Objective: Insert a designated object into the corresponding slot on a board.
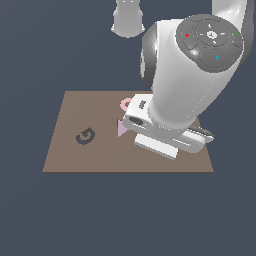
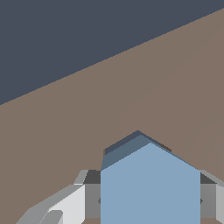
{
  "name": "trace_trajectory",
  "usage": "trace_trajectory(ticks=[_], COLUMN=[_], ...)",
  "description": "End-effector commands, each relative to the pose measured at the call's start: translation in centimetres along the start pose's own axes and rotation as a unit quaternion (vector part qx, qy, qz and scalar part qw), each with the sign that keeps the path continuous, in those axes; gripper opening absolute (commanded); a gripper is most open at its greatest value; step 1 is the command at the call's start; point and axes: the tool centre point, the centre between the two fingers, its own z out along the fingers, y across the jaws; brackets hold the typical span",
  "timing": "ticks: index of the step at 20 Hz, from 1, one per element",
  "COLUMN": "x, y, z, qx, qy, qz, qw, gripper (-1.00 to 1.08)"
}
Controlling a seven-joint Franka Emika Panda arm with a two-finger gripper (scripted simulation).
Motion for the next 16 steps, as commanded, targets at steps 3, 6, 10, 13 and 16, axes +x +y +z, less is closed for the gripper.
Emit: trace_trajectory(ticks=[3, 6, 10, 13, 16], x=[0.0, 0.0, 0.1, 0.1, 0.1], y=[0.0, 0.0, 0.0, 0.0, 0.0], z=[0.0, 0.4, 1.0, 1.0, 1.0], qx=[0.000, 0.000, 0.000, 0.000, 0.000], qy=[0.000, 0.000, 0.000, 0.000, 0.000], qz=[0.000, 0.000, 0.000, 0.000, 0.000], qw=[1.0000, 1.0000, 1.0000, 1.0000, 1.0000], gripper=[-1.00, -1.00, -1.00, 1.00, 1.00])
